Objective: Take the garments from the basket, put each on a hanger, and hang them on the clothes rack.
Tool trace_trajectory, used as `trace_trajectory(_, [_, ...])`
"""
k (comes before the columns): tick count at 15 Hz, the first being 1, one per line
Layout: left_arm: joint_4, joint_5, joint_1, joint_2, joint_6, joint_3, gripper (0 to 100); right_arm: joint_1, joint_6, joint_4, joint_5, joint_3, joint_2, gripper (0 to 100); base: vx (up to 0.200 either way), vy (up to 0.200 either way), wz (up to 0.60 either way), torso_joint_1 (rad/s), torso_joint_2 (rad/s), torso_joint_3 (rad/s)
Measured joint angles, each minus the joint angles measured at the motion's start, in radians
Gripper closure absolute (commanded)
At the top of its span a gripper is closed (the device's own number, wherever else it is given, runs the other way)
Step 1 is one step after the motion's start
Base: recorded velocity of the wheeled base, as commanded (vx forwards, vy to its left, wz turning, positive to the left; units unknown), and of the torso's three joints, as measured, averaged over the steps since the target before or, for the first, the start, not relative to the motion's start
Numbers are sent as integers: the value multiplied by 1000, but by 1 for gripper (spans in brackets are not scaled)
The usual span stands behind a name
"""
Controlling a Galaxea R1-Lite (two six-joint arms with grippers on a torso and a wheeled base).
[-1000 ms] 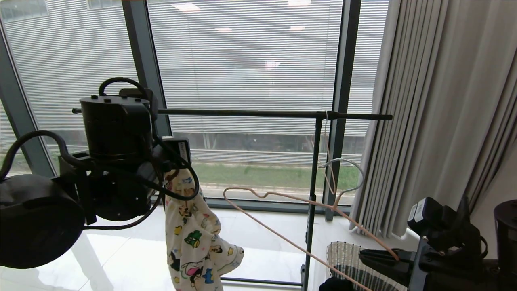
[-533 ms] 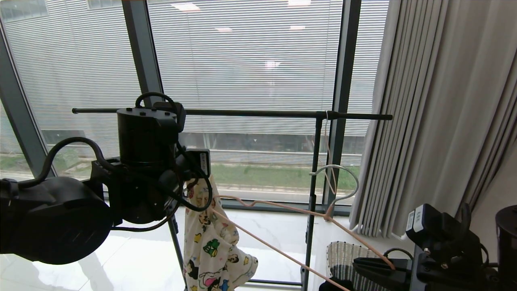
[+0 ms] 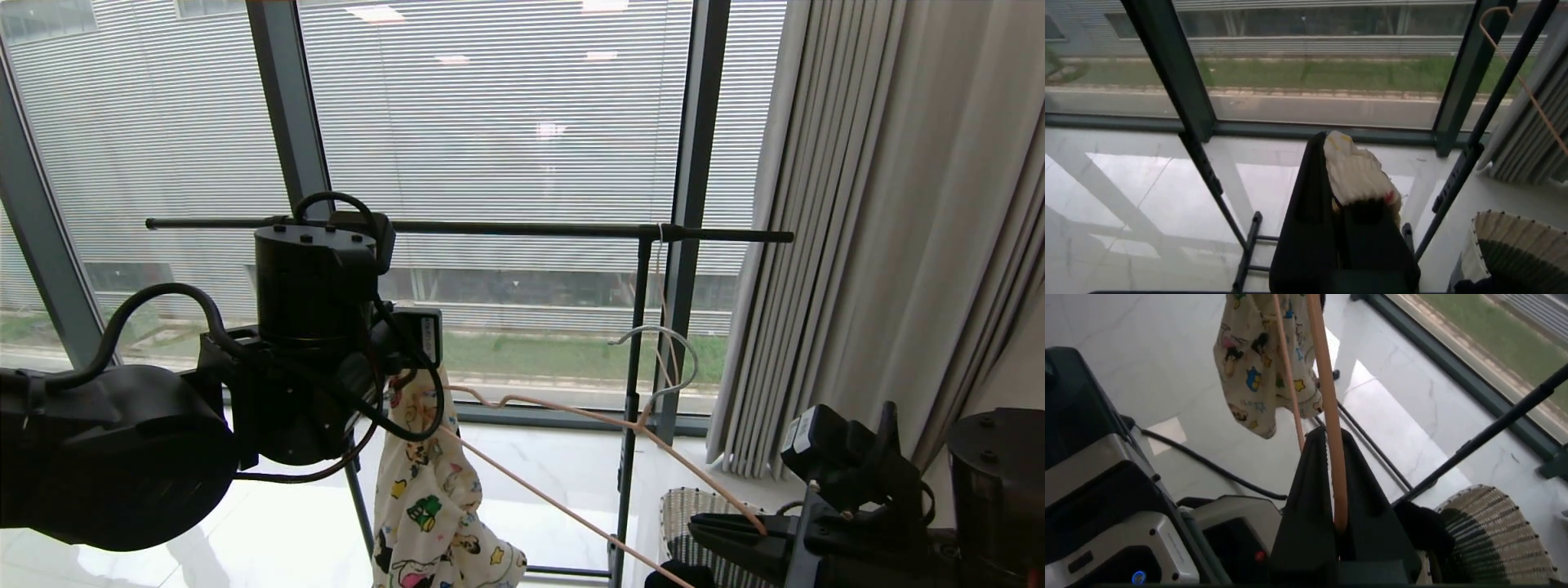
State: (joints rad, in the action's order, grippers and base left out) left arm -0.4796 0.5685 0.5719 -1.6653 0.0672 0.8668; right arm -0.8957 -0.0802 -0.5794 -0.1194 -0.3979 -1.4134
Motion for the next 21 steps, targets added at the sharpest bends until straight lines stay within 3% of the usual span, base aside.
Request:
trace_trajectory(8, [0,0,45,-2,41,0,100,1,-53,-22,1,-53,-41,100,0,0,0,0,0,0])
trace_trajectory(14, [0,6,-4,0,51,4,100,34,-79,-21,32,-82,-74,100,0,0,0,0,0,0])
trace_trajectory(21, [0,7,-5,4,50,6,100,50,-78,-20,69,-109,-125,100,0,0,0,0,0,0])
